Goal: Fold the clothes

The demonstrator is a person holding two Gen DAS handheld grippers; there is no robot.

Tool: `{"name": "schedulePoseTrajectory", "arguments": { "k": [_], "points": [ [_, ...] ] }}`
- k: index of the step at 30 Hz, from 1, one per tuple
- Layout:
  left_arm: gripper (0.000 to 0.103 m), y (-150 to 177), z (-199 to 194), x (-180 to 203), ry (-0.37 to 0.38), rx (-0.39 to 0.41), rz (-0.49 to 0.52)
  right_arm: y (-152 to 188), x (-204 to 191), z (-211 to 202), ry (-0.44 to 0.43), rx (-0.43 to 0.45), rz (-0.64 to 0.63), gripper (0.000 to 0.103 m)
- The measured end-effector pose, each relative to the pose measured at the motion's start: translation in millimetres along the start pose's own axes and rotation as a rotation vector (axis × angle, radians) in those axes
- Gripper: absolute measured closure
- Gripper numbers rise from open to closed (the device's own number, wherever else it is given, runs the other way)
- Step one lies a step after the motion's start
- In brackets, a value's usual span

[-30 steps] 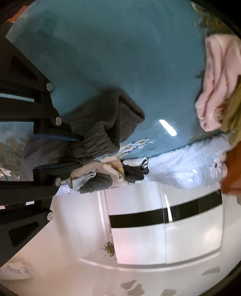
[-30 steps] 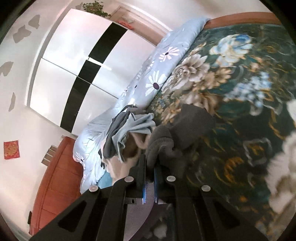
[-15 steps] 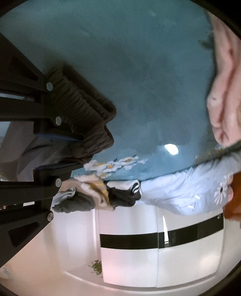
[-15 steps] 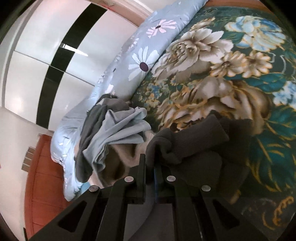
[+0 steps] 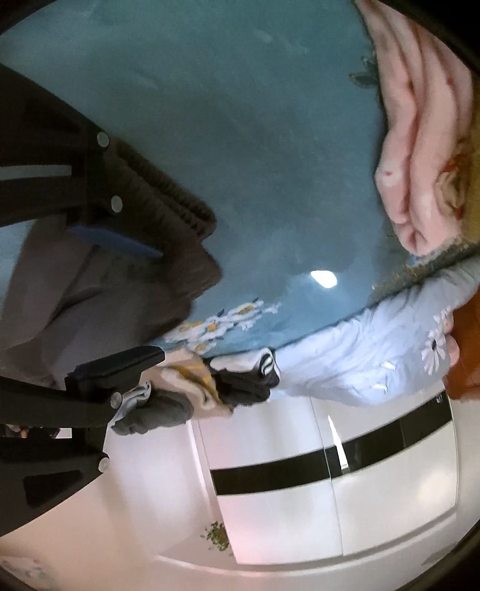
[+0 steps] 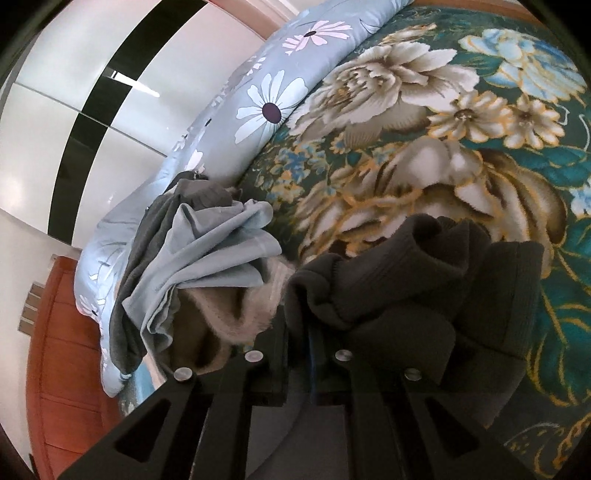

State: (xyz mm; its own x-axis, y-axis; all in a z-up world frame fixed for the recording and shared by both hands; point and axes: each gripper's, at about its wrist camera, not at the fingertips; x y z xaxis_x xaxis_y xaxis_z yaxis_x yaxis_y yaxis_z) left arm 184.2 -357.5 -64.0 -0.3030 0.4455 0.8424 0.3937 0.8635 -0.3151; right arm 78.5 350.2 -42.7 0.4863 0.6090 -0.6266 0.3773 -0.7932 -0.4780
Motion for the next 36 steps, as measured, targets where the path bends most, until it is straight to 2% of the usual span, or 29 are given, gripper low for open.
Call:
{"name": "schedulePoseTrajectory", "arguments": {
  "k": [2,4,6,8,11,15,19,22,24,26,27,33,36],
  "points": [
    [0.045,3.7,-15.4,0.5,0.019,0.032,0.018,0.4,-1.3,-2.0,-0.008,0.004,-0.006,0.085],
    [0.043,8.1,-35.6,-3.3,0.011,0.08,0.044,0.8,-4.5,-7.1,-0.035,0.012,-0.023,0.062],
    [0.041,12.2,-53.2,-11.8,-0.028,0.126,0.06,2.7,-9.5,-15.9,-0.052,0.024,-0.052,0.052],
    [0.04,17.0,-62.9,-24.8,-0.081,0.148,0.056,5.2,-14.5,-25.2,-0.061,0.035,-0.086,0.05],
    [0.04,27.3,-63.9,-48.0,-0.142,0.124,0.017,10.5,-15.7,-45.0,-0.07,0.057,-0.146,0.05],
    [0.04,40.3,-53.5,-65.1,-0.146,0.059,-0.024,16.9,8.0,-80.2,-0.069,0.111,-0.163,0.05],
    [0.04,43.6,-41.5,-56.1,-0.119,0.026,0.011,21.0,46.4,-100.2,-0.041,0.115,-0.118,0.05],
    [0.04,43.9,-22.0,-49.2,-0.12,-0.005,0.028,26.7,81.1,-100.3,-0.015,0.082,-0.057,0.05],
    [0.04,45.9,-15.3,-46.4,-0.135,0.013,0.038,31.8,99.1,-93.2,-0.019,0.053,0.0,0.049],
    [0.04,46.7,-12.8,-43.1,-0.144,0.035,0.061,36.8,110.2,-84.2,-0.057,0.028,0.069,0.038],
    [0.039,47.0,-12.5,-41.6,-0.147,0.042,0.07,37.8,111.0,-82.2,-0.079,0.035,0.089,0.034],
    [0.038,44.0,-11.9,-45.9,-0.122,0.079,0.017,36.8,93.3,-63.0,-0.19,0.056,0.127,0.034],
    [0.038,42.4,-12.5,-50.5,-0.101,0.101,-0.027,35.3,87.2,-52.0,-0.209,0.076,0.152,0.033]
  ]
}}
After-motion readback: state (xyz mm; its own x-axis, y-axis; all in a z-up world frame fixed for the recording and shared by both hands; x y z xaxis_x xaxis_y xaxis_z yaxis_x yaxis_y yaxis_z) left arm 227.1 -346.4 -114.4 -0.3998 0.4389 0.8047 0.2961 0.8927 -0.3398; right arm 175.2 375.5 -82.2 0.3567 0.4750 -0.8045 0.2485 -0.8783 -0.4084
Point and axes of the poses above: each gripper's, at about its wrist camera, not at the fingertips, and z roughly the way its jaws point, x to its right, y to its underside, and after that the axes turned 13 degrees about x, right-handed
